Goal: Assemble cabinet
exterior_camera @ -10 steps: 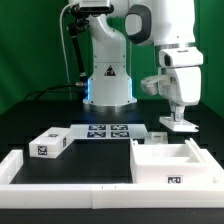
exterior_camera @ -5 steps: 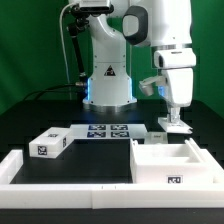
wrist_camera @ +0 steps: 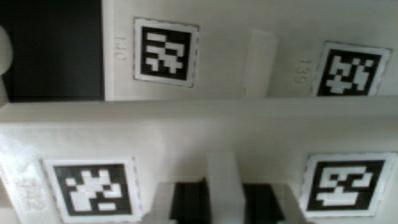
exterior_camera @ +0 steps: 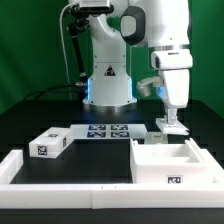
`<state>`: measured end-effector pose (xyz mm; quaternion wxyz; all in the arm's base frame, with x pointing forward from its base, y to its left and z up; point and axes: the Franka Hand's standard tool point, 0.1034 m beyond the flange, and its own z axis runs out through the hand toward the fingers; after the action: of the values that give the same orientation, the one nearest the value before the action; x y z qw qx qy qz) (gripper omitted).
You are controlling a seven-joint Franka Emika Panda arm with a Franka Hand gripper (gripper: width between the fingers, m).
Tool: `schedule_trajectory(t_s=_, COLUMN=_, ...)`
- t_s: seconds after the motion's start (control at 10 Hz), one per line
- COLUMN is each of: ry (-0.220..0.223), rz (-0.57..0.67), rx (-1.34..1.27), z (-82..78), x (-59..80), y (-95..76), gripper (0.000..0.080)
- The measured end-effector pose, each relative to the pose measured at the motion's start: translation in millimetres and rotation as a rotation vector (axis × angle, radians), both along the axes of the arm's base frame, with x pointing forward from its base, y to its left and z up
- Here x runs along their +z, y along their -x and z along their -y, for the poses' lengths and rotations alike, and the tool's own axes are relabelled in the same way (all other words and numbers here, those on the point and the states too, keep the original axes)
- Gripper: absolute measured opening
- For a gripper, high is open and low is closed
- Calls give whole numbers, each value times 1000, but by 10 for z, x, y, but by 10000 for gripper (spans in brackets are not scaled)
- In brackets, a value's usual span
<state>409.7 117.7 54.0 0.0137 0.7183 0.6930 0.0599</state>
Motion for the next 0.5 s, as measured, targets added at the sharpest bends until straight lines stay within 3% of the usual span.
schedule_trajectory(t_s=0.3, ry=10, rz=-2, rx=-25, z=121, x=-13, y=-214, gripper=70)
schedule_trajectory(t_s=0.5, ry=12, rz=-2, rx=-26, z=129, x=-8, y=-234, gripper=70)
